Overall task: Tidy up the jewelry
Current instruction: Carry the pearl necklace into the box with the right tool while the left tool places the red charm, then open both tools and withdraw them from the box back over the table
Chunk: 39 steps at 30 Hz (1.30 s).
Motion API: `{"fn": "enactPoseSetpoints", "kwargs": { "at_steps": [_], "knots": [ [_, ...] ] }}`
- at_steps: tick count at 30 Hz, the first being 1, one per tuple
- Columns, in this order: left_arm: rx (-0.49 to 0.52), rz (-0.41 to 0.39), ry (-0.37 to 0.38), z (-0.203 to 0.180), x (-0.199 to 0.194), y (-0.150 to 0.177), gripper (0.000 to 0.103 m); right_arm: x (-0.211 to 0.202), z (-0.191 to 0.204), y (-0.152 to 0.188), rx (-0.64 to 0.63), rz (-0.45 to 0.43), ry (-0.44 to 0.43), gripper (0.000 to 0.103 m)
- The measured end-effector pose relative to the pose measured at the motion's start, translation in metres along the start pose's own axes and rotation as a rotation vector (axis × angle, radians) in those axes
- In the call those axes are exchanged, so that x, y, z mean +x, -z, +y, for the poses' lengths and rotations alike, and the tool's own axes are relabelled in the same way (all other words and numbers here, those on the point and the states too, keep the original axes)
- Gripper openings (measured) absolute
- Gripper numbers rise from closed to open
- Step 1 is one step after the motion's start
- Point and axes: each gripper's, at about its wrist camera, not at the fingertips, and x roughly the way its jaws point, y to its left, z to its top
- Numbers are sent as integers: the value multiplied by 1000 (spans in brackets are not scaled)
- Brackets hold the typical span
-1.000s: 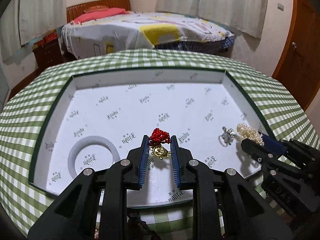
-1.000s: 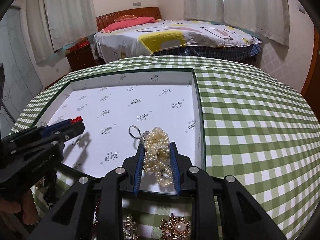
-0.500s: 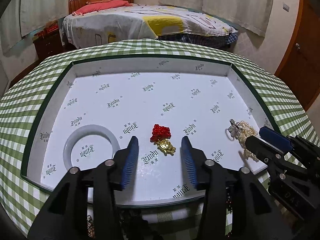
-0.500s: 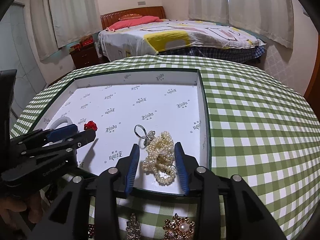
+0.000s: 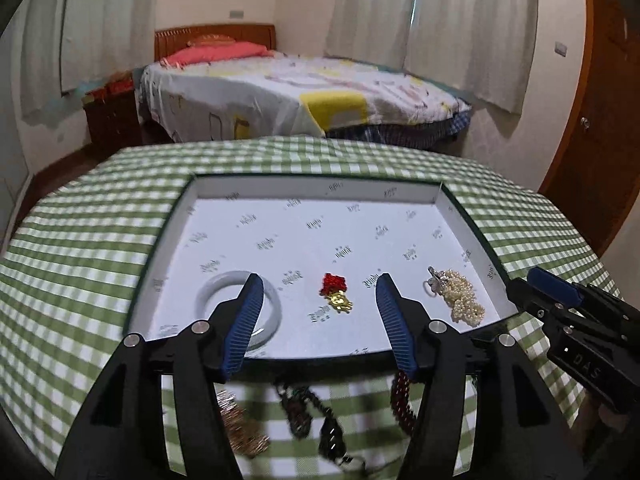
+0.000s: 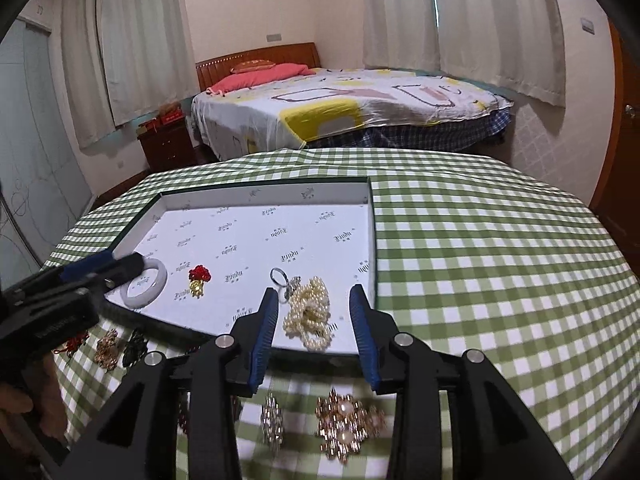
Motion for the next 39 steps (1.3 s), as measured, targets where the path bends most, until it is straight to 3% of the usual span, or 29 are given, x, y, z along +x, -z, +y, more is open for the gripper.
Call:
{"fn": "enactPoseSetpoints", "kwargs": {
  "at_steps": [8,22,33,36,39],
  "knots": [
    [8,-74,-47,11,-45,21,57,-22,6,19,-5,-21,6,38],
    [-86,-6,-137,64,-68,86,57,-39,12,65,-15,-14,-4,38],
    [-144,25,-173,92,-64,92,57,-38,15,78,-22,0,-13,38],
    [-145,40,-180,96,-57,90,55,-38,15,78,-22,0,-12,38],
    [-149,66,-181,100,-48,87,46,-38,14,78,-21,5,-13,38]
  ]
}}
